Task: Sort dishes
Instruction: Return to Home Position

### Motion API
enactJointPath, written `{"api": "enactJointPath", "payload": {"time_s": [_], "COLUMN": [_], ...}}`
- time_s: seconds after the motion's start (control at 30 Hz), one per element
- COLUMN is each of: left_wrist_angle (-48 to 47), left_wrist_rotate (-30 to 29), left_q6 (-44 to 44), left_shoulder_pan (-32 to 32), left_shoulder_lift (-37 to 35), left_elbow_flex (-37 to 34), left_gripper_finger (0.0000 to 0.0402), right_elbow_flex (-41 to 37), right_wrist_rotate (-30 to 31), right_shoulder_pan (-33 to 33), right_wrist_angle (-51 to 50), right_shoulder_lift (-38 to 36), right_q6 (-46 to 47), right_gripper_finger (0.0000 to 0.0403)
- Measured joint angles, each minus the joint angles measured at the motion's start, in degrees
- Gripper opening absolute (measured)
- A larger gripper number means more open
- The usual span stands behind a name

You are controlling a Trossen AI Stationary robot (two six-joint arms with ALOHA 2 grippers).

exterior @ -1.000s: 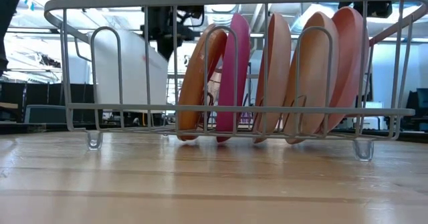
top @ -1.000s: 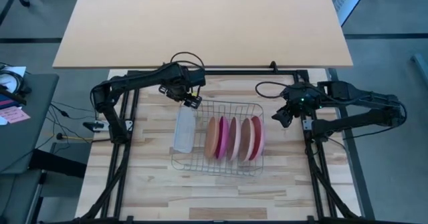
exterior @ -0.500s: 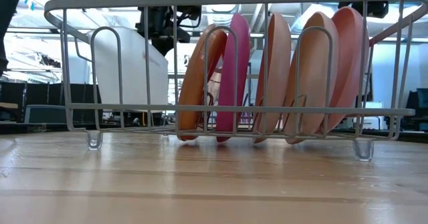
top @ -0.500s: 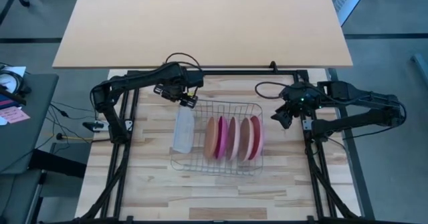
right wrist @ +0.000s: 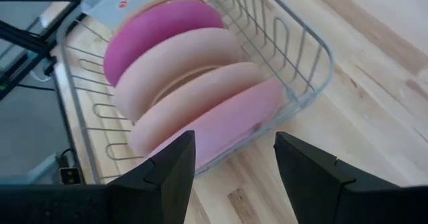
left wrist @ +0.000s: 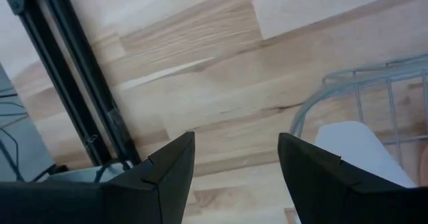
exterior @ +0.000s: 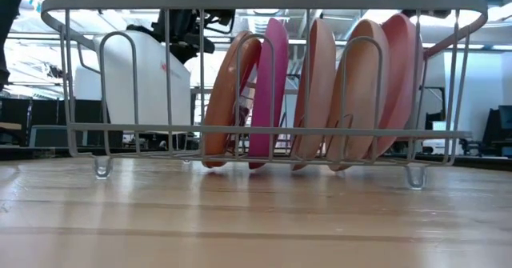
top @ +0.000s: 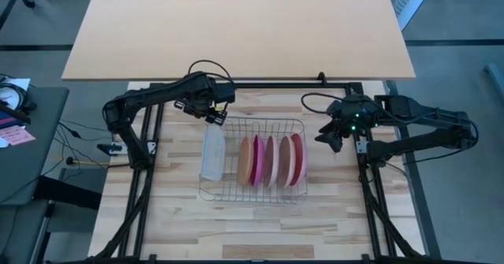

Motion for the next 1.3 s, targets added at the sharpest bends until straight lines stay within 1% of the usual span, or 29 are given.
{"api": "enactJointPath", "payload": {"time_s": [0.23,0.3,0.43,0.57,0.7,0.77,0.87,0.97,1.1,1.17,1.3], "left_wrist_angle": [-0.09,0.79,6.35,12.07,18.51,21.42,24.93,26.84,27.70,27.59,27.54], "left_wrist_rotate": [-0.08,-0.08,0.55,1.01,1.57,0.94,0.41,0.31,0.63,0.14,-2.75], "left_q6": [-2.05,-1.34,1.18,3.12,10.27,14.82,21.00,27.80,37.76,40.86,44.60], "left_shoulder_pan": [0.12,0.12,0.07,-0.37,-1.16,-1.91,-2.76,-3.42,-3.96,-3.99,-3.92], "left_shoulder_lift": [-3.79,-5.63,-10.69,-16.51,-22.77,-25.83,-30.09,-33.90,-38.53,-40.53,-43.88], "left_elbow_flex": [0.00,-0.01,-0.02,-0.02,-0.02,-0.02,-0.02,-0.02,-0.02,-0.02,-0.02], "left_gripper_finger": [0.0207,0.0207,0.0207,0.0207,0.0202,0.0188,0.0149,0.0096,0.0018,0.0008,0.0030], "right_elbow_flex": [0.00,0.00,0.00,1.50,4.03,5.47,7.22,9.06,11.15,11.84,12.28], "right_wrist_rotate": [-4.77,-5.13,-5.27,-5.96,-7.06,-7.08,-7.08,-7.08,-7.08,-7.21,-7.50], "right_shoulder_pan": [0.13,0.14,0.13,0.13,0.11,0.11,0.09,0.09,0.09,0.09,0.11], "right_wrist_angle": [0.36,0.36,1.28,4.59,9.31,11.22,13.91,14.49,14.48,14.47,14.41], "right_shoulder_lift": [-0.02,-0.01,-0.01,0.00,-0.02,0.00,-0.06,0.00,-0.06,-0.38,-1.68], "right_q6": [-1.39,-1.52,-2.27,-4.46,-7.32,-10.52,-17.56,-21.87,-22.61,-23.01,-24.08], "right_gripper_finger": [0.0212,0.0212,0.0212,0.0211,0.0198,0.0184,0.0153,0.0110,0.0041,0.0013,0.0005]}}
